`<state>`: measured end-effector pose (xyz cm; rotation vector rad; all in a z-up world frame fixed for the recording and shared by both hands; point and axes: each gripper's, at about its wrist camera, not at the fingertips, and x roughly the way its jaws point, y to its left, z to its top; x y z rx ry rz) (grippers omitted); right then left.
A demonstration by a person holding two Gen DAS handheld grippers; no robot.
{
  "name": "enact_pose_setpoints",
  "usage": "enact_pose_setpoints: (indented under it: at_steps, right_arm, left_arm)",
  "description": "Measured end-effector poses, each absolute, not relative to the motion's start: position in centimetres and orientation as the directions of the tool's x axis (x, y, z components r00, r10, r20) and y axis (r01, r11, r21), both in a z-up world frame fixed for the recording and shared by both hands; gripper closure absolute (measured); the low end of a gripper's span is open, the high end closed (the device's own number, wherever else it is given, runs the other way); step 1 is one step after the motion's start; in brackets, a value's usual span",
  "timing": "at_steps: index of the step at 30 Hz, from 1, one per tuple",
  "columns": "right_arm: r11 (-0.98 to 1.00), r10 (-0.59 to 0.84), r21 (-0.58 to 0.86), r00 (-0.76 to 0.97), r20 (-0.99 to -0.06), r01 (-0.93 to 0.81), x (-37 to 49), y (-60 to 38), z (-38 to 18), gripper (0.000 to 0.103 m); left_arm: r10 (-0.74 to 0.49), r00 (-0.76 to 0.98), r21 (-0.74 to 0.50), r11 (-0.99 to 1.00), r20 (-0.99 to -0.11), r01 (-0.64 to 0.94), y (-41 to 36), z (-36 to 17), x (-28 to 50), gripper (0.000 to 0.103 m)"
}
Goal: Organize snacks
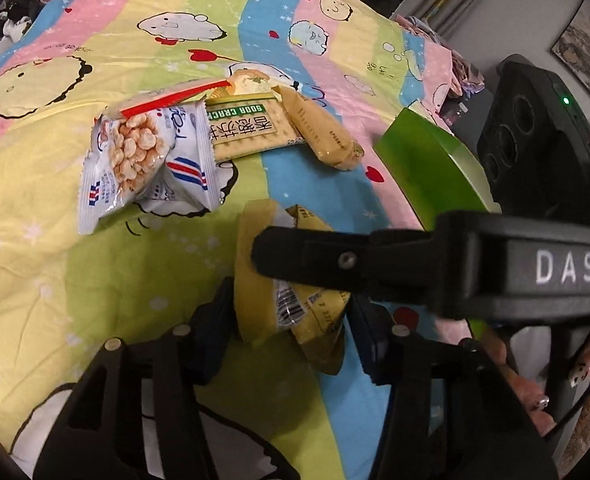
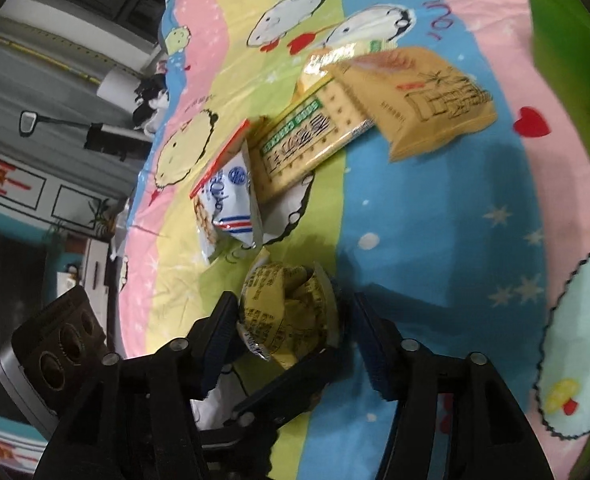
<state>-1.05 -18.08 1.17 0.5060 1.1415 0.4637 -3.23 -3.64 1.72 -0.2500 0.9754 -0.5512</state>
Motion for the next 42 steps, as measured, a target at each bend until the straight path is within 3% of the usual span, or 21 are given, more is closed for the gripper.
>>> enact_pose_setpoints:
  at_steps: [7, 20, 29, 42]
  right_arm:
    - [0.807, 0.577, 0.578, 0.374, -0.726, -0.122, -1.3, -18.0, 1.6, 0.049]
    - [0.835, 0.535, 0.525, 0.462, -0.708, -0.163, -2.8, -17.6, 4.4, 0.050]
    - [0.830, 0.540, 0.505, 0.561, -0.627, -0.236, -5.0, -18.0, 9.4, 0.050]
    - [0.814, 0.542, 0.524, 0.653, -0.529, -0.252, -7.7, -21.6, 13.7, 0.050]
  left_arm:
    - [-0.560, 0.436, -0.459, 0.828, -0.704, 0.323, -3.3, 1.7, -3.1, 0.058]
    - [-0.569, 0.487, -0.454, 0.822, -0.662, 0.344, -3.2, 4.1, -3.9, 0.060]
    - [-0.552, 0.581, -0.385, 0.833, -0.598, 0.396, -4.1, 9.2, -5.6, 0.061]
    - [-0.526, 0.624, -0.254, 0.843, -0.578, 0.475, -7.9, 14.6, -7.4, 0.060]
